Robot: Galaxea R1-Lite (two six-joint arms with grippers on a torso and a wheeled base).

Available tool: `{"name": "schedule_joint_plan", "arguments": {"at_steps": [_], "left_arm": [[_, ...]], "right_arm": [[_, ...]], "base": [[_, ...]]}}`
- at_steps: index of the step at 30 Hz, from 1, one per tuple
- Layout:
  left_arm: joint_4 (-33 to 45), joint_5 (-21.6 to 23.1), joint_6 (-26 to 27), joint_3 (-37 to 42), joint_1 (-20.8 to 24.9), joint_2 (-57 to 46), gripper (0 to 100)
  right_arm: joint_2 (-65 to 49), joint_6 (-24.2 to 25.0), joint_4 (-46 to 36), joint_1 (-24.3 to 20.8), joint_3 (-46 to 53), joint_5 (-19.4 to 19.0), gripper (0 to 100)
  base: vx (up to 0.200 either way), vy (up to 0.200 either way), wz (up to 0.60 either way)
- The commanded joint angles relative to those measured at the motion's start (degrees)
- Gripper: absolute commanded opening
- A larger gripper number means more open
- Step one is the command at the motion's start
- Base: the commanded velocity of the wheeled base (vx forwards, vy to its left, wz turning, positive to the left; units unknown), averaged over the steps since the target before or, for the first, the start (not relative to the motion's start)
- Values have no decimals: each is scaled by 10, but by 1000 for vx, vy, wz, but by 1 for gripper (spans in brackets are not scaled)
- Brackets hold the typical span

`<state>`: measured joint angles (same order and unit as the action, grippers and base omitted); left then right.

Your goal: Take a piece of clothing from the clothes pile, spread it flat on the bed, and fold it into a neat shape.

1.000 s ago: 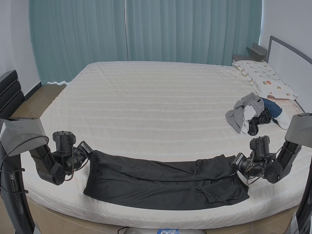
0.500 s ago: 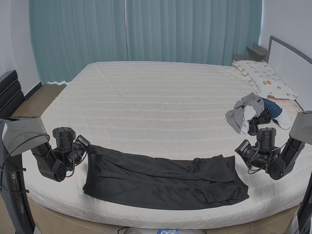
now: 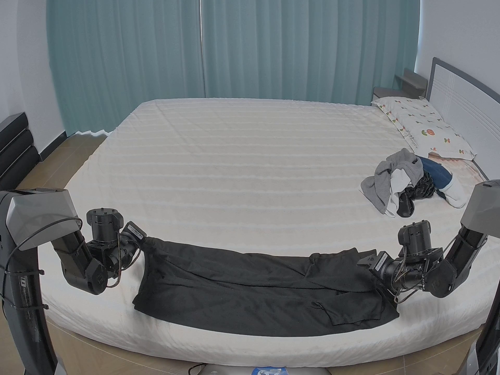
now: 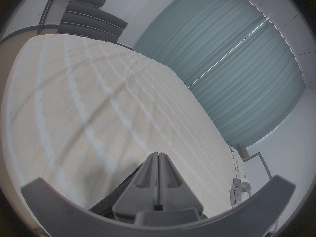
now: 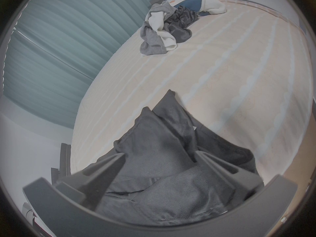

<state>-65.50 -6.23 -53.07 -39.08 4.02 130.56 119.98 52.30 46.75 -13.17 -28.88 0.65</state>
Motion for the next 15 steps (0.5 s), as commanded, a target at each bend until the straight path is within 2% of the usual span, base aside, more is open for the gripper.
{"name": "schedule_joint_plan", "arguments": {"at_steps": [1, 15], "left_arm": [[0, 0, 1, 1, 0, 1, 0], [4, 0, 2, 3, 0, 3, 0]], "right_arm": [[3, 1, -2, -10, -4, 0, 100], [67, 3, -3, -20, -23, 6, 100]], "base": [[0, 0, 0], [0, 0, 0]]}}
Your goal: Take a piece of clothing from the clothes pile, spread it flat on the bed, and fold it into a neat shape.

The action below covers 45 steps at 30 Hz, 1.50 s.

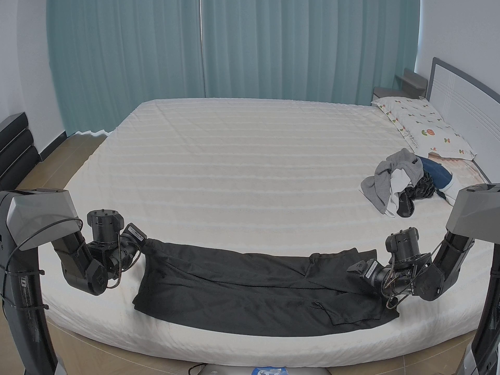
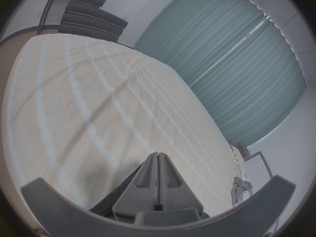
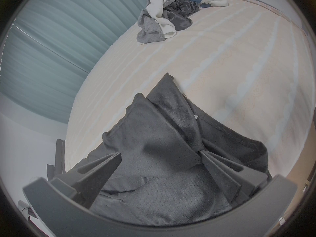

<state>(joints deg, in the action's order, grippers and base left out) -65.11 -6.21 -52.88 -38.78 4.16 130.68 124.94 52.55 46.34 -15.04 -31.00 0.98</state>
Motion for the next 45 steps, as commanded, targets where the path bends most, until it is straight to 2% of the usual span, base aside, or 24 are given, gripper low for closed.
{"name": "schedule_joint_plan", "arguments": {"at_steps": [1, 15, 16, 23, 27, 30, 36, 40, 45], "left_arm": [[-1, 0, 0, 0, 0, 3, 0], [0, 0, 1, 0, -1, 4, 0], [0, 0, 1, 0, 0, 4, 0], [2, 1, 4, 0, -1, 4, 0], [-4, 7, 49, 17, -5, 5, 0], [-5, 9, 52, 20, -5, 5, 0], [-5, 8, 57, 20, -5, 8, 0], [-5, 8, 76, 21, -6, 9, 0], [-7, 3, 77, 17, -6, 11, 0]], "right_arm": [[19, 0, 1, -1, -2, 3, 100], [16, 0, -30, -11, -9, 7, 100], [18, 0, -31, -11, -13, 7, 0], [13, 1, -33, 0, -22, 7, 0], [0, 0, -32, 12, -23, 7, 0], [-4, 1, -27, 17, -25, 6, 0], [-34, 33, -13, 30, -44, 6, 0], [-39, 41, 24, 47, -49, 7, 0], [-24, 56, 144, 61, -43, 9, 0]], "base": [[0, 0, 0], [0, 0, 0], [0, 0, 0], [0, 0, 0], [0, 0, 0], [0, 0, 0], [0, 0, 0], [0, 0, 0], [0, 0, 0]]}}
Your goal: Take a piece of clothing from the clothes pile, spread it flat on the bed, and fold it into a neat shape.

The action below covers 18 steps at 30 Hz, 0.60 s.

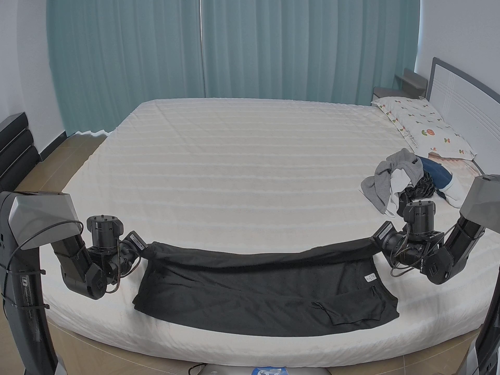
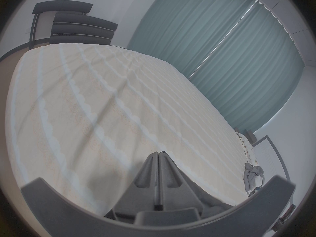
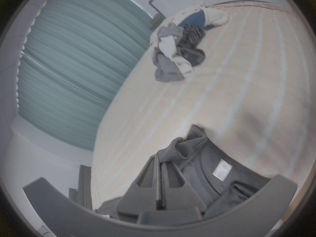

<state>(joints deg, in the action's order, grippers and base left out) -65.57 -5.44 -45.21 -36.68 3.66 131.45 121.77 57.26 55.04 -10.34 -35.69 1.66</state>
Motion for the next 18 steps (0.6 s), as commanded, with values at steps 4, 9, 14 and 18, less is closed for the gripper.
{"name": "schedule_joint_plan", "arguments": {"at_steps": [4, 9, 14, 18], "left_arm": [[-18, -5, 0, -1, -3, 6, 0], [-20, -4, 1, 4, -4, 6, 0], [-21, 0, 6, 15, -3, 8, 0], [-23, 1, 27, 34, -1, 8, 0]], "right_arm": [[23, 5, 81, 10, 21, 18, 0], [24, -34, 67, 8, 53, 13, 0], [33, -81, 61, 8, 75, 12, 0], [43, -101, 53, 8, 83, 12, 0]], "base": [[0, 0, 0], [0, 0, 0], [0, 0, 0], [0, 0, 0]]}}
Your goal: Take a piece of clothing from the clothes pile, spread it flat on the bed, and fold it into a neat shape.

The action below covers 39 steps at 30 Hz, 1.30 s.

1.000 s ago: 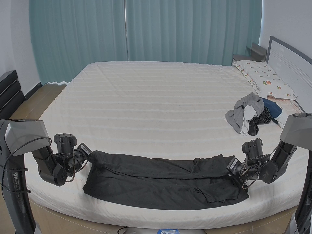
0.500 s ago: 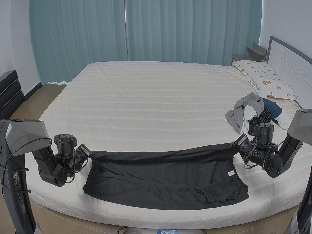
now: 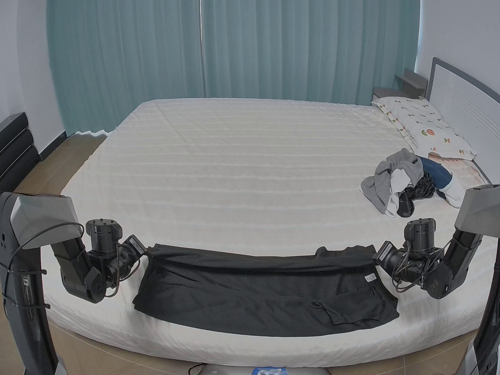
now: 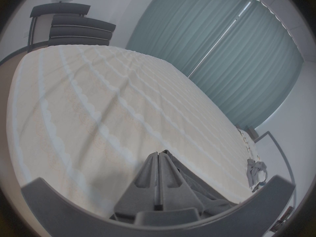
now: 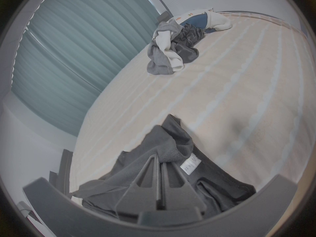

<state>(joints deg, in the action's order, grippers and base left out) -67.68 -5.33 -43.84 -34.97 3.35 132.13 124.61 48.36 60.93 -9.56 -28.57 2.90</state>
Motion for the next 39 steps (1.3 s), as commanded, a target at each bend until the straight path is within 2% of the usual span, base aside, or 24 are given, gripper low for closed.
{"name": "schedule_joint_plan", "arguments": {"at_steps": [1, 4, 10, 21, 22, 23, 24, 35, 39], "left_arm": [[-2, 0, 16, 18, 3, 1, 0], [-15, 3, 54, 46, 4, 1, 0], [-18, 16, 116, 72, 7, 20, 0], [-17, 15, 125, 77, 12, 30, 0], [-17, 15, 126, 80, 14, 30, 0], [-17, 15, 127, 80, 15, 30, 0], [-17, 15, 127, 80, 15, 30, 100], [-18, 23, 118, 67, -1, 11, 100], [-11, 52, 118, 68, -13, -5, 100]], "right_arm": [[15, -14, -7, 0, 12, 0, 0], [27, -47, -6, -1, 24, 0, 0], [41, -57, -6, -2, 25, 2, 0], [44, -82, -11, -6, 35, 6, 0], [44, -83, -11, -8, 38, 7, 100], [43, -84, -11, -10, 40, 7, 100], [43, -84, -11, -10, 40, 7, 100], [-14, -90, -5, -6, 60, 6, 100], [-37, -90, -4, -3, 75, 5, 100]], "base": [[0, 0, 0], [0, 0, 0], [0, 0, 0], [0, 0, 0], [0, 0, 0], [0, 0, 0], [0, 0, 0], [0, 0, 0], [0, 0, 0]]}}
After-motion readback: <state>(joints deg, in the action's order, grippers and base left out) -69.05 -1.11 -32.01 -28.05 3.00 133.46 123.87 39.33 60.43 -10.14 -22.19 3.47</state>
